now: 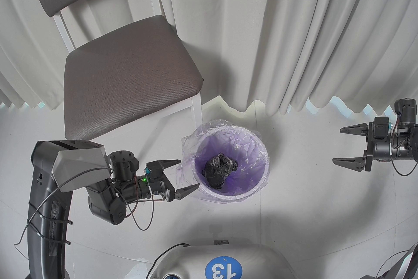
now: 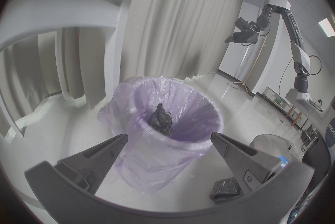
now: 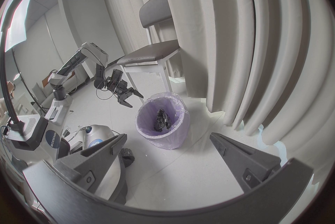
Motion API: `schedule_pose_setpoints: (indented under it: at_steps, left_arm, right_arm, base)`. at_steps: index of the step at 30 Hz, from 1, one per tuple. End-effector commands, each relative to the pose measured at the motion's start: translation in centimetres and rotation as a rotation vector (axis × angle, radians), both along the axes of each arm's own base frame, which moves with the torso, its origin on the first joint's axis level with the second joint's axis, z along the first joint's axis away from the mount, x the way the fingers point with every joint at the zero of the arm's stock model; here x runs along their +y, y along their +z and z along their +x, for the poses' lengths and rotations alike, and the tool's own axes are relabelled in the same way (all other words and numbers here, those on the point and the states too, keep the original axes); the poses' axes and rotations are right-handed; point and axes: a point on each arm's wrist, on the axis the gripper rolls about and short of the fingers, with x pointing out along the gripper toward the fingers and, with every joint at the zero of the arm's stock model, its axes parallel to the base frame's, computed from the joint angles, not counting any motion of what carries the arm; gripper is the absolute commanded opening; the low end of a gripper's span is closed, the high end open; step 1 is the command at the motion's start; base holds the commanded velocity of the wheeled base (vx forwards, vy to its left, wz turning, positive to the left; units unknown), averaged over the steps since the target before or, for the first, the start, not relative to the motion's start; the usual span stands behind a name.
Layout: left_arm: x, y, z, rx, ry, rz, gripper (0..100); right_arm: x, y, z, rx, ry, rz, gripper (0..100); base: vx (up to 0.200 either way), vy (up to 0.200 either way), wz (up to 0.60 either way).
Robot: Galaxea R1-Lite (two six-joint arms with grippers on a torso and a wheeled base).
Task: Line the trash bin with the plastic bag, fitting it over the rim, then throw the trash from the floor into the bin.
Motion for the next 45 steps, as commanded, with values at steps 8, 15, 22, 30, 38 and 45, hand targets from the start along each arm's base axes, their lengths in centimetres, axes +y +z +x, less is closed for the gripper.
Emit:
schedule_pose_setpoints:
  at_steps: [8, 15, 22, 30, 38, 45]
  left_arm:
    - [-1.7, 5.8, -1.6, -0.113, -0.022, -0.089, 100]
    - [-2.8, 11.2, -3.0, -0.191, -0.023, -0.170, 100]
    - [-2.9, 15.6, -3.5, -0.266, 0.065, -0.220, 100]
    - [-2.0, 20.1, -4.1, -0.336, 0.224, -0.336, 100]
    - [0.5, 24.9, -5.8, -0.388, 0.335, -0.413, 100]
    - [3.3, 28.8, -8.0, -0.356, 0.546, -0.381, 100]
  right_arm:
    - [-0.7, 2.3, -3.1, -0.065, -0.075, 0.024, 100]
    - [-0.6, 3.5, -3.7, -0.114, -0.160, 0.117, 100]
    - [0.2, 4.1, -3.9, -0.191, -0.360, 0.156, 100]
    - [1.7, 5.0, -4.4, -0.290, -0.500, 0.243, 100]
    - [2.5, 7.6, -5.5, -0.384, -0.605, 0.308, 100]
    - [2.3, 10.3, -6.2, -0.498, -0.703, 0.334, 100]
  base:
    - [0.000, 0.000, 0.00]
    - [0.000, 0.000, 0.00]
    - [0.000, 0.000, 0.00]
    - [0.000, 0.000, 0.00]
    - [0.000, 0.000, 0.00]
    - [0.000, 0.000, 0.00]
